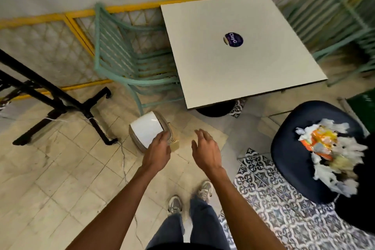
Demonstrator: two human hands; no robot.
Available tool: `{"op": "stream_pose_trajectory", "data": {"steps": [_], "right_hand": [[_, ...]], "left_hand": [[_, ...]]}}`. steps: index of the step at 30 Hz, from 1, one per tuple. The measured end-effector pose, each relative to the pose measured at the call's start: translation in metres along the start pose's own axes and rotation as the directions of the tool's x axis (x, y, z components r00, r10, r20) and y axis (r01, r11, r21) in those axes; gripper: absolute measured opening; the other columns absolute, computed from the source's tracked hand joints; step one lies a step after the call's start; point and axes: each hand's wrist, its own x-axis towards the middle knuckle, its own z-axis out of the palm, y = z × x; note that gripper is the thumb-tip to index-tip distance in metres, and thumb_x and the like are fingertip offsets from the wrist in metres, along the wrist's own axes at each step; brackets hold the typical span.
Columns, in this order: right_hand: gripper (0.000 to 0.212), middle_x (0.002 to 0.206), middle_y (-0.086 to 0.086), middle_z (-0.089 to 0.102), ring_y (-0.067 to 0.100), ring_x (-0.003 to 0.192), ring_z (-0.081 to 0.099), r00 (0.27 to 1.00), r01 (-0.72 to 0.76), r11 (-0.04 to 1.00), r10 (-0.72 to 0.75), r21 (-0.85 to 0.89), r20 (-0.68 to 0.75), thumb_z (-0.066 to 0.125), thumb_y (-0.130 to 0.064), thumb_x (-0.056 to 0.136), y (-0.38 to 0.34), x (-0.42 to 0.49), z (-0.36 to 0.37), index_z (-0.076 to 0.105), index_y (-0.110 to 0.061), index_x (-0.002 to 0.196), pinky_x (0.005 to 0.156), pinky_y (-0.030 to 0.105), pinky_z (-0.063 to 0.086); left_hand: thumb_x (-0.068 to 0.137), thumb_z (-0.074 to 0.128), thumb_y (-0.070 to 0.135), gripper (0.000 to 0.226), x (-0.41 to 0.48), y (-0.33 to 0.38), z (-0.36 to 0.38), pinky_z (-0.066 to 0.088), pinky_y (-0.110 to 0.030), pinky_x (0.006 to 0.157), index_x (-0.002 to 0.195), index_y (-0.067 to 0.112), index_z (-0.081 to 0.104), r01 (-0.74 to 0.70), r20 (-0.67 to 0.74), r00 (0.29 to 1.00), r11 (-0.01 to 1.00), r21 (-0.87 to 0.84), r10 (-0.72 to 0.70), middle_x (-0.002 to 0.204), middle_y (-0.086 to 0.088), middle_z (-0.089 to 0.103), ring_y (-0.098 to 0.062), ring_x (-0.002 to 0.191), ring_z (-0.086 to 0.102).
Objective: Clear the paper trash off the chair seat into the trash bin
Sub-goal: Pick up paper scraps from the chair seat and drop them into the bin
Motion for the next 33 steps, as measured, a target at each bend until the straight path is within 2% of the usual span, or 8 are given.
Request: {"op": "stream_pose_trajectory", "data": {"steps": [5, 8, 10, 13, 16, 19, 26, 33], "right_hand": [[0.049, 0.153, 0.003, 0.053, 0.03, 0.13, 0.059, 0.98, -0.158, 0.987, 0.158, 0.008, -0.118, 0.054, -0.038, 0.104, 0.053, -0.056, -0.06, 0.049, -0.022, 0.151, 0.105, 0.044, 0.051], [0.049, 0.148, 0.005, 0.058, 0.029, 0.13, 0.058, 0.954, -0.219, 0.976, 0.216, 0.007, -0.21, 0.054, -0.042, 0.104, 0.098, -0.091, -0.087, 0.051, -0.019, 0.147, 0.108, 0.044, 0.048], [0.05, 0.147, 0.006, 0.059, 0.029, 0.134, 0.056, 0.92, -0.283, 0.959, 0.277, 0.02, -0.277, 0.052, -0.045, 0.104, 0.139, -0.114, -0.104, 0.053, -0.018, 0.146, 0.114, 0.046, 0.044], [0.053, 0.15, 0.006, 0.055, 0.029, 0.142, 0.05, 0.883, -0.362, 0.931, 0.356, 0.039, -0.308, 0.047, -0.05, 0.103, 0.191, -0.139, -0.121, 0.051, -0.017, 0.145, 0.119, 0.051, 0.038], [0.061, 0.162, 0.005, 0.045, 0.029, 0.155, 0.035, 0.864, -0.429, 0.902, 0.425, 0.048, -0.27, 0.039, -0.055, 0.106, 0.25, -0.165, -0.141, 0.043, -0.019, 0.155, 0.127, 0.052, 0.028], [0.07, 0.171, 0.005, 0.032, 0.028, 0.161, 0.021, 0.853, -0.476, 0.879, 0.468, 0.02, -0.232, 0.032, -0.06, 0.107, 0.308, -0.183, -0.156, 0.032, -0.02, 0.164, 0.13, 0.052, 0.02], [0.074, 0.175, 0.006, 0.022, 0.028, 0.162, 0.015, 0.828, -0.553, 0.833, 0.547, -0.012, -0.126, 0.029, -0.059, 0.108, 0.426, -0.216, -0.186, 0.018, -0.019, 0.168, 0.131, 0.051, 0.013], [0.073, 0.173, 0.01, 0.027, 0.032, 0.161, 0.02, 0.76, -0.639, 0.768, 0.637, 0.027, -0.128, 0.034, -0.056, 0.108, 0.515, -0.205, -0.203, 0.022, -0.015, 0.167, 0.13, 0.053, 0.016]], "left_hand": [[0.098, 0.062, 0.022, 0.057, -0.026, 0.071, 0.003, 0.045, -0.042, 0.112, 0.151, 0.011, 0.044, -0.182, 0.006, 0.983, 0.981, 0.061, 0.182, 0.155, -0.012, 0.045, -0.032, 0.138, 0.049], [0.098, 0.056, 0.041, 0.062, -0.037, 0.113, 0.019, 0.043, -0.048, 0.113, 0.151, 0.009, 0.045, -0.256, 0.012, 0.967, 0.963, 0.082, 0.256, 0.155, -0.014, 0.045, -0.035, 0.141, 0.045], [0.097, 0.041, 0.058, 0.073, -0.042, 0.151, 0.038, 0.036, -0.052, 0.117, 0.154, 0.014, 0.041, -0.325, 0.04, 0.946, 0.938, 0.125, 0.322, 0.159, -0.011, 0.041, -0.034, 0.148, 0.036], [0.096, 0.026, 0.07, 0.081, -0.042, 0.196, 0.067, 0.024, -0.056, 0.123, 0.161, 0.021, 0.028, -0.398, 0.102, 0.917, 0.898, 0.188, 0.385, 0.168, -0.006, 0.027, -0.027, 0.158, 0.014], [0.097, 0.024, 0.072, 0.081, -0.044, 0.253, 0.101, 0.017, -0.057, 0.125, 0.164, 0.029, 0.014, -0.465, 0.155, 0.885, 0.859, 0.216, 0.44, 0.172, -0.001, 0.013, -0.023, 0.159, 0.003], [0.096, 0.024, 0.072, 0.082, -0.049, 0.308, 0.129, 0.012, -0.056, 0.126, 0.165, 0.03, 0.01, -0.515, 0.178, 0.856, 0.827, 0.226, 0.485, 0.173, 0.0, 0.008, -0.023, 0.159, -0.003], [0.098, 0.022, 0.068, 0.08, -0.051, 0.42, 0.193, 0.006, -0.052, 0.127, 0.165, 0.026, 0.006, -0.624, 0.297, 0.78, 0.72, 0.304, 0.551, 0.173, 0.0, 0.005, -0.022, 0.159, -0.004], [0.101, 0.026, 0.066, 0.078, -0.019, 0.504, 0.254, 0.007, -0.052, 0.127, 0.165, 0.025, 0.008, -0.707, 0.427, 0.704, 0.623, 0.336, 0.568, 0.173, -0.002, 0.006, -0.024, 0.16, -0.002]]}}
